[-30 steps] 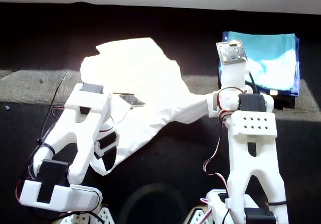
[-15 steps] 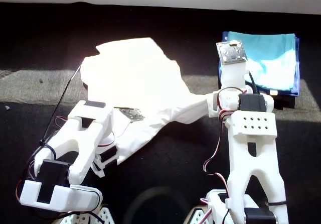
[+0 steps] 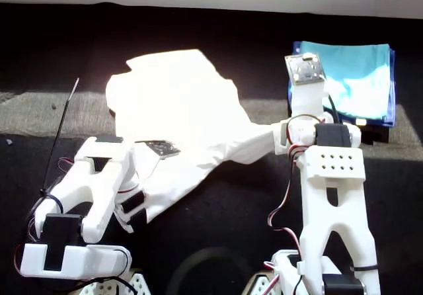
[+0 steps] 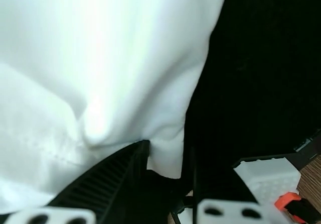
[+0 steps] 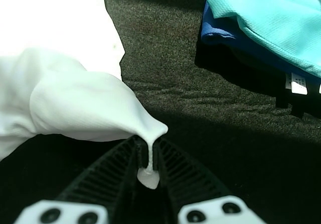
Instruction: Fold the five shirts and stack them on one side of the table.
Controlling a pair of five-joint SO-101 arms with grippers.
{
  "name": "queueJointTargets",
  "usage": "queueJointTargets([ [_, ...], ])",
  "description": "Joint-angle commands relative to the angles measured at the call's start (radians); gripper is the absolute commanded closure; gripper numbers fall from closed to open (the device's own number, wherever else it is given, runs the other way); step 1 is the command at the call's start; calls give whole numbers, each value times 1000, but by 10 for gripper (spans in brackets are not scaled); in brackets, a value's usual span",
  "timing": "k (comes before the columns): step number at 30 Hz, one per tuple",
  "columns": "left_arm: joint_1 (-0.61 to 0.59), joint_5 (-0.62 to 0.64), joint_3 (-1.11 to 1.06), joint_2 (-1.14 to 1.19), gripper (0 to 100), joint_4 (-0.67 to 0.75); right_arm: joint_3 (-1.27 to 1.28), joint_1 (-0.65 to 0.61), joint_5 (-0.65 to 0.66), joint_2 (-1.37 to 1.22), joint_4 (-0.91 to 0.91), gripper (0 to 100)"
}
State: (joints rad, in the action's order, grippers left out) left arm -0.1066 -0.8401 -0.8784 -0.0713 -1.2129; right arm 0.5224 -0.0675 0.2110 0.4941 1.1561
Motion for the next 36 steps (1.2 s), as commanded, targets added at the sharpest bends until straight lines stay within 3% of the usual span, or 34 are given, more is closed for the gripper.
queueJointTargets([
  [1,-58,-52,-2,2,827,31,-8,7,8,44,-15,992],
  [6,-71,-72,-2,1,838,31,-8,7,8,41,-15,992],
  [10,-68,-66,27,-1,1000,25,-8,7,5,38,-15,992],
  [14,-70,-48,104,-10,991,-5,-8,5,3,36,-15,992],
  [21,-64,63,357,-10,991,-195,-7,7,8,35,-101,992],
  [25,19,161,410,1,990,-224,-8,10,8,35,-147,992],
  [30,157,242,377,2,915,-244,-8,15,8,35,-162,992],
  [33,173,239,328,2,812,-245,-35,42,8,35,-160,992],
  [36,162,238,300,1,800,-238,-68,79,8,35,-156,992],
])
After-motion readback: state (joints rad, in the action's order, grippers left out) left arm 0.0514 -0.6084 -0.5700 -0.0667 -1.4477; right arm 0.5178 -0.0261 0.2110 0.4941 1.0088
